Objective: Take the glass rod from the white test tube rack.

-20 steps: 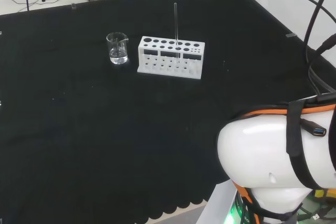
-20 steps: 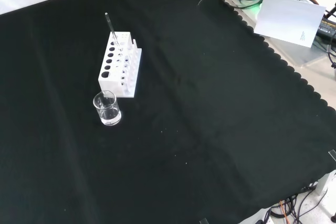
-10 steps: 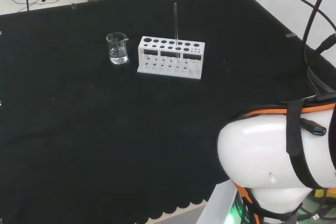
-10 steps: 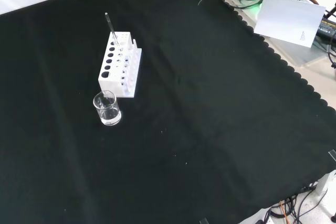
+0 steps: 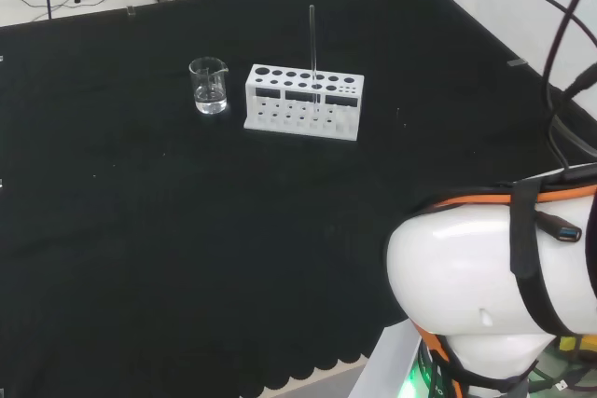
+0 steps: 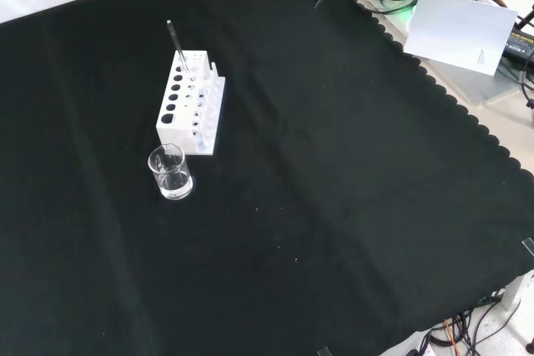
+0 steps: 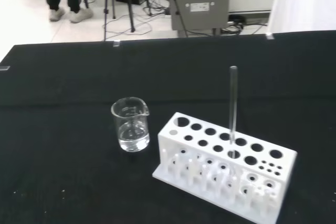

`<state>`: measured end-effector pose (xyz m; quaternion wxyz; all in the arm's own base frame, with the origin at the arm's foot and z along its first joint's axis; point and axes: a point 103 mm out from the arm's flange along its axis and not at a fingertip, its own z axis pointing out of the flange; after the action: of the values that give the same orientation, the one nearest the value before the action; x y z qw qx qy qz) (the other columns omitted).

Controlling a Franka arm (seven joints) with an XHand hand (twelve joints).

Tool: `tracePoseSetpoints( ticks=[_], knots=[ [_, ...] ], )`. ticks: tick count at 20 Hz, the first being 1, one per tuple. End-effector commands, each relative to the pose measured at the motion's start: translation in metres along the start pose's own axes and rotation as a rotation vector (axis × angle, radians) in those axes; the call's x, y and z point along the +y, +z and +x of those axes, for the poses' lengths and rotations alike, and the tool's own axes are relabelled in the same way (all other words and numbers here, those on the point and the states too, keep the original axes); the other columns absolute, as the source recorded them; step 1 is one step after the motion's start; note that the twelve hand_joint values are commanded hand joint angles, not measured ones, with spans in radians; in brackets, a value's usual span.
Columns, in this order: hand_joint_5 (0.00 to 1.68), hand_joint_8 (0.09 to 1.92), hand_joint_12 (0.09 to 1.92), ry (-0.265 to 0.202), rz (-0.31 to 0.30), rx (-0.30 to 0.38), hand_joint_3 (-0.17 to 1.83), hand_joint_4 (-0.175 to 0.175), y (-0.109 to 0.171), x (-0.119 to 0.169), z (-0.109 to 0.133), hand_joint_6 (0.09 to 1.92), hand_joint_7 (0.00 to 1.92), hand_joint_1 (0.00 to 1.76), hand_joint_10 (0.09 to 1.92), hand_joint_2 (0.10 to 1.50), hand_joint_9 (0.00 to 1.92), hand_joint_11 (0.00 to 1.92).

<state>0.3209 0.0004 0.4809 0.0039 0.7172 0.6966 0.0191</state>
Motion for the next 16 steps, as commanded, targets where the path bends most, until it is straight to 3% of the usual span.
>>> tracePoseSetpoints(
  ticks=[1,9,16],
  knots=[
    [0.14,0.95,1.49,-0.02,0.025,0.059,0.57,-0.174,0.026,0.065,-0.006,0.09,0.07,0.68,0.96,0.84,0.32,0.12],
    [0.22,1.02,1.47,-0.051,0.024,0.144,0.58,-0.175,0.051,0.14,-0.011,0.09,0.27,0.68,0.97,0.84,0.59,0.28],
    [0.26,1.05,1.46,-0.076,0.055,0.141,0.58,-0.175,0.071,0.191,-0.019,0.09,0.37,0.69,1.01,0.84,0.69,0.34]
  ],
)
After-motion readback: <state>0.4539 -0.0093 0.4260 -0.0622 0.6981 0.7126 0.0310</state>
